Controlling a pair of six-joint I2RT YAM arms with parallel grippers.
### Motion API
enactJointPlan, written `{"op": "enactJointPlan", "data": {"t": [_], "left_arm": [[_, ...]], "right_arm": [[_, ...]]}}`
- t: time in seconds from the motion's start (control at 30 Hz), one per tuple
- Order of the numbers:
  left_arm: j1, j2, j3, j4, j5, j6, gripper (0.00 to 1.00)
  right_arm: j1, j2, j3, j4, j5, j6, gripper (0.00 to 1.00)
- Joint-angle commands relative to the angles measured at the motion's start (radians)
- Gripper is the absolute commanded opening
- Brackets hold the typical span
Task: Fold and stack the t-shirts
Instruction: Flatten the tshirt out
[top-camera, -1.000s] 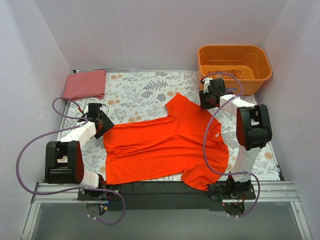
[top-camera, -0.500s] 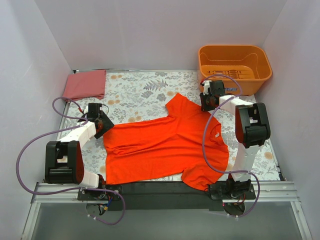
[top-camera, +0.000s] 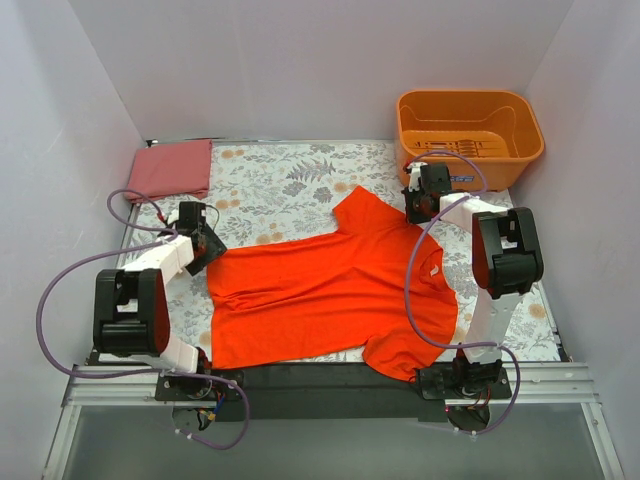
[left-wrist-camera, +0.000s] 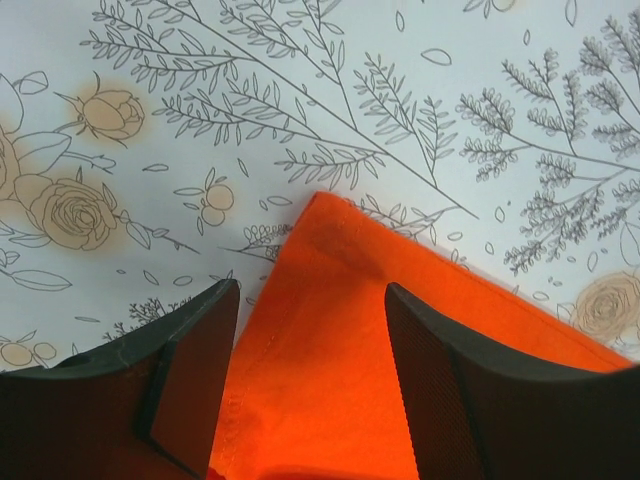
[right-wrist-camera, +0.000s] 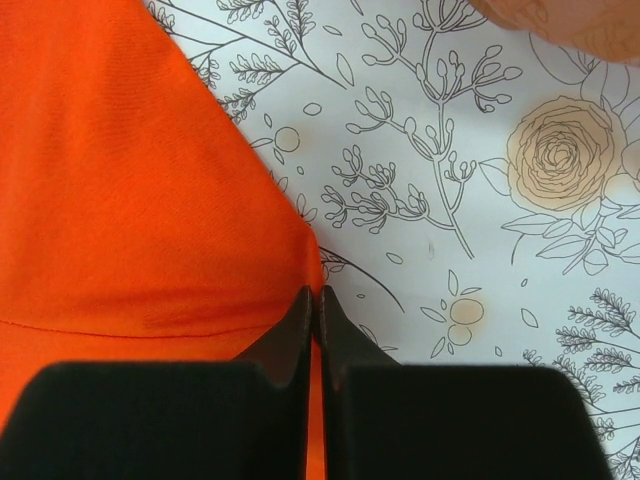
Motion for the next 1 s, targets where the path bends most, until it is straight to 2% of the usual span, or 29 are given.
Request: {"op": "enactJointPlan", "data": {"t": [0.0,0.03,0.33,0.77,0.87,0.97], "left_arm": [[0.002,0.028,0.058,-0.017,-0.065,0.002,0.56],[0.034,0.051,0.065,-0.015,-0.065,0.008,0.54],[0.038,0.151,0.139,-0.018,-0.014,0.045,0.43],[0.035,0.191,0.119,-0.050,0.090,0.059,0.44],[0.036,0.214,0.128,-0.063,0.093,0.062,0.40],[0.035,0.235,0.137,-0.067,0.096,0.068,0.29]], "right_arm": [[-0.006,-0.028,-0.035,-0.008,0.020,0.023,0.01],[-0.008,-0.028,-0.035,-0.007,0.015,0.029,0.01],[-0.006,-0.037,-0.040,-0.002,-0.002,0.039,0.01],[-0.009,-0.083,-0.063,0.007,-0.011,0.048,0.01],[-0.009,-0.086,-0.067,0.007,-0.015,0.048,0.01],[-0.009,-0.087,-0.069,0.007,-0.017,0.048,0.01]]}}
